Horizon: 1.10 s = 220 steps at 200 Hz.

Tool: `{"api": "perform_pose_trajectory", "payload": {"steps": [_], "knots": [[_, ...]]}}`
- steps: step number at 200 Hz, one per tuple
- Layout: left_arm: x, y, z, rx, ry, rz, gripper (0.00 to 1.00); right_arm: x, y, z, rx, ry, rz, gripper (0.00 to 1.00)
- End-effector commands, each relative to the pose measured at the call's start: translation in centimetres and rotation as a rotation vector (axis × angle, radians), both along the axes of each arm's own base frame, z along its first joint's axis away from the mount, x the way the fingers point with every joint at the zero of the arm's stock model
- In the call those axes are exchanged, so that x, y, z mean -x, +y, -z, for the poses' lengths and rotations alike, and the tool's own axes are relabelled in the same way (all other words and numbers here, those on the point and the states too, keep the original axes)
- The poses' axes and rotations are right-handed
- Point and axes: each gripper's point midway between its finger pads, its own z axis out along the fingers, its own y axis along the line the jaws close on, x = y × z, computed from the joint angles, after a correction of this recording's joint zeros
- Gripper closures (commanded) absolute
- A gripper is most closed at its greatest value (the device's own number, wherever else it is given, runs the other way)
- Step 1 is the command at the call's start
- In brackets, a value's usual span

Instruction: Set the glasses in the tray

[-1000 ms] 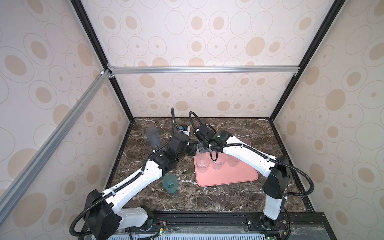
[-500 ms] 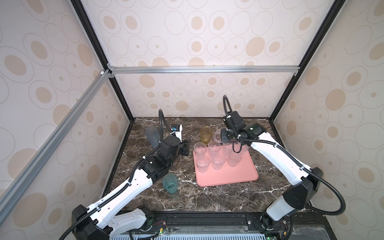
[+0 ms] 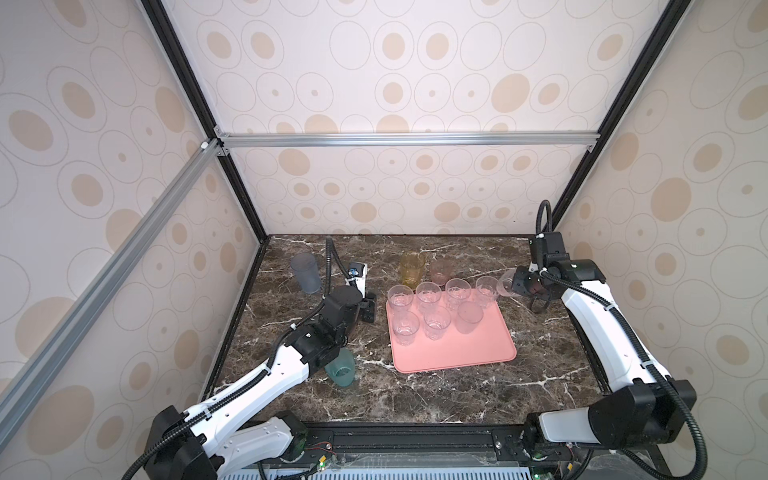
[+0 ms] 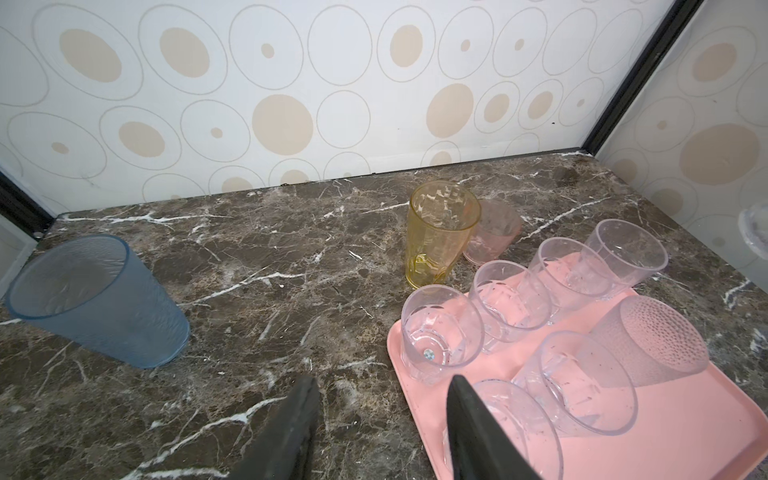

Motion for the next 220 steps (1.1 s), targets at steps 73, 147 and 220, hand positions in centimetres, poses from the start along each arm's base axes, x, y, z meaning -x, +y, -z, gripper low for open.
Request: {"api": "perform_pose_trajectory", "payload": {"steps": [73,147,220], "knots": [[-0.4,-3.2,3.3,0.062,0.085,0.078,0.50,-0.6,1.5,9.4,-0.072,0.203,-0.016,0.97],[-0.4,-3.3,3.9,0.047,0.092,0.079,0.49,-0.7,1.3,14.2,-0.042,0.314,-0.020,0.97],[-0.4,-3.4,4.0,0.045,0.098,0.082,0.49,-0.8,0.3,15.3,0.014,0.345,-0.017,0.94]]}}
